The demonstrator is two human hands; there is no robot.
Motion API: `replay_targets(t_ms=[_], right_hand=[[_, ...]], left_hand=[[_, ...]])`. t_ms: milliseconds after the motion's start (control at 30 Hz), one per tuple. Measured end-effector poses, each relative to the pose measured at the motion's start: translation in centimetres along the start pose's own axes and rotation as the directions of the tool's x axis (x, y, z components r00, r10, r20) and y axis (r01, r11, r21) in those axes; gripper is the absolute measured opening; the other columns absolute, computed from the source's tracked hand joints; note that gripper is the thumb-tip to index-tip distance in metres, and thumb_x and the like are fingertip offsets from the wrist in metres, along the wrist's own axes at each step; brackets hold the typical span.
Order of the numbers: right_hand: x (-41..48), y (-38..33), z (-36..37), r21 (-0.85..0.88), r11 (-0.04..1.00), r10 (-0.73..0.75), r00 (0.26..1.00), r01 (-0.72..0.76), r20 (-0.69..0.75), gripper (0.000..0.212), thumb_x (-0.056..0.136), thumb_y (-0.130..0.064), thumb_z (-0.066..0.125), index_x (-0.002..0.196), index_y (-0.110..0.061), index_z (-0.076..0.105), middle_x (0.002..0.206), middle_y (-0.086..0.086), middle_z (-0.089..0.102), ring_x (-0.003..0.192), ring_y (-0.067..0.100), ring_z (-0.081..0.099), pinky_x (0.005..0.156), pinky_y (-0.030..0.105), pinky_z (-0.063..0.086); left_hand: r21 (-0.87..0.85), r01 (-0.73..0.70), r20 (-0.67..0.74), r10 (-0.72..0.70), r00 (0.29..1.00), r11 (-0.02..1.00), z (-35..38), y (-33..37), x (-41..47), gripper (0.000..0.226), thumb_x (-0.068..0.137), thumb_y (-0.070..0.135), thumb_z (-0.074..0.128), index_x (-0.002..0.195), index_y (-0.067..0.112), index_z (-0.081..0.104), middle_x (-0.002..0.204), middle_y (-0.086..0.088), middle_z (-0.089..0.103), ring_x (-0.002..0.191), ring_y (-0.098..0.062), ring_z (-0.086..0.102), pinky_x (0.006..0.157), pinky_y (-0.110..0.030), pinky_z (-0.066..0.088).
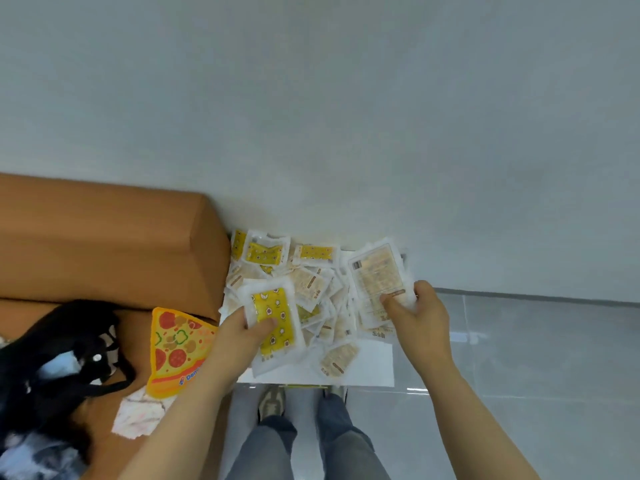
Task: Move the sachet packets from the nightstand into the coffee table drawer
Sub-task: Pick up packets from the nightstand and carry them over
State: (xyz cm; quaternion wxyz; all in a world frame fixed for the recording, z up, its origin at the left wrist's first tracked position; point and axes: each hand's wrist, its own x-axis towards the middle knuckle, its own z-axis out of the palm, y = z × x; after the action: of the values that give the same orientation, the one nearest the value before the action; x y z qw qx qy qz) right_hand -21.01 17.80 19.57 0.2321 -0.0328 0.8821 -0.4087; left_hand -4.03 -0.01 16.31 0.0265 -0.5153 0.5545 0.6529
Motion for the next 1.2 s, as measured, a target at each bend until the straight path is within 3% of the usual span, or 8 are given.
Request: replay_targets(t_ms=[67,233,400,533,733,867,1067,1200], right_hand=[[-2.3,-1.5,-1.3,0.030,0.999,-0.015,0.997,0.018,-0.080,0.016,0.086,-0.020,0.066,0.088,-0.011,0.053,0.083,0.000,0.063,0.074,0.015,0.063,0.057,0.024,0.050],[-8.1,-3.5,-5.1,0.160,0.985,-0.015,0.966,0.059,-0.258,0.012,0.086,-0.015,0.067,0.088,-0.012,0.056,0.083,-0.005,0.063,0.071,0.004,0.060,0.050,0.008,0.044],[-13.2,-4.7,-12.7,0.216,0.971,0.009,0.881,0.105,-0.473,0.015,0.084,-0.018,0.069,0.093,-0.012,0.058,0.085,-0.005,0.066,0.078,0.010,0.065,0.058,0.022,0.054],[-18.4,-4.9,-20.5,0.200,0.964,0.007,0.732,0.177,-0.681,0.021,0.084,-0.022,0.069,0.093,-0.009,0.056,0.083,-0.002,0.066,0.076,0.014,0.064,0.059,0.031,0.053],[-29.8,-2.1,-30.7,0.117,0.945,-0.033,0.445,0.306,-0.895,0.012,0.083,-0.019,0.070,0.087,-0.018,0.059,0.079,-0.013,0.068,0.075,-0.003,0.064,0.055,0.015,0.050],[-38.6,1.3,-36.8,0.046,0.946,-0.049,0.282,0.320,-0.958,0.012,0.084,-0.018,0.070,0.090,-0.017,0.060,0.084,-0.016,0.069,0.080,-0.008,0.064,0.058,0.010,0.051],[-50.5,7.6,-43.4,-0.010,0.977,-0.020,0.046,0.213,-0.999,0.015,0.083,-0.024,0.071,0.090,-0.023,0.058,0.088,-0.021,0.069,0.084,-0.001,0.067,0.065,0.029,0.060],[-57.0,11.2,-45.7,0.003,0.986,0.013,-0.055,0.170,-0.998,0.016,0.084,-0.022,0.070,0.094,-0.020,0.058,0.091,-0.023,0.067,0.086,-0.013,0.063,0.057,0.011,0.053]], left_hand=[[0.016,-0.075,0.060,0.074,0.995,0.997,-0.5,2.6,-1.7,0.015,0.091,0.010,0.061,0.103,0.015,0.068,0.101,-0.003,0.072,0.094,-0.022,0.069,0.082,-0.038,0.055],[0.086,-0.248,0.212,0.225,0.951,0.965,-0.4,8.1,-5.4,0.014,0.089,0.016,0.063,0.100,0.021,0.070,0.098,0.001,0.075,0.095,-0.022,0.070,0.090,-0.048,0.053],[0.094,-0.411,0.402,0.343,0.849,0.907,4.5,13.8,-10.4,0.015,0.088,0.015,0.063,0.100,0.021,0.070,0.096,-0.001,0.075,0.090,-0.024,0.072,0.089,-0.052,0.053],[0.056,-0.585,0.559,0.460,0.690,0.809,10.9,17.9,-16.8,0.014,0.087,0.014,0.064,0.098,0.020,0.070,0.092,0.001,0.076,0.086,-0.019,0.073,0.086,-0.046,0.055],[-0.109,-0.701,0.759,0.515,0.400,0.705,20.3,19.5,-29.8,0.018,0.086,0.016,0.065,0.104,0.021,0.068,0.096,0.003,0.075,0.085,-0.016,0.073,0.076,-0.033,0.057],[-0.227,-0.707,0.832,0.511,0.216,0.670,26.0,17.4,-39.5,0.018,0.085,0.020,0.065,0.102,0.025,0.068,0.093,0.006,0.075,0.082,-0.012,0.073,0.063,-0.023,0.057],[-0.325,-0.680,0.902,0.432,-0.014,0.657,33.4,11.8,-52.4,0.017,0.086,0.018,0.064,0.100,0.025,0.068,0.091,0.008,0.076,0.079,-0.011,0.073,0.061,-0.024,0.059],[-0.341,-0.678,0.932,0.327,-0.155,0.651,37.9,8.1,-59.2,0.016,0.085,0.017,0.065,0.099,0.024,0.069,0.090,0.008,0.076,0.081,-0.013,0.073,0.062,-0.026,0.058]])
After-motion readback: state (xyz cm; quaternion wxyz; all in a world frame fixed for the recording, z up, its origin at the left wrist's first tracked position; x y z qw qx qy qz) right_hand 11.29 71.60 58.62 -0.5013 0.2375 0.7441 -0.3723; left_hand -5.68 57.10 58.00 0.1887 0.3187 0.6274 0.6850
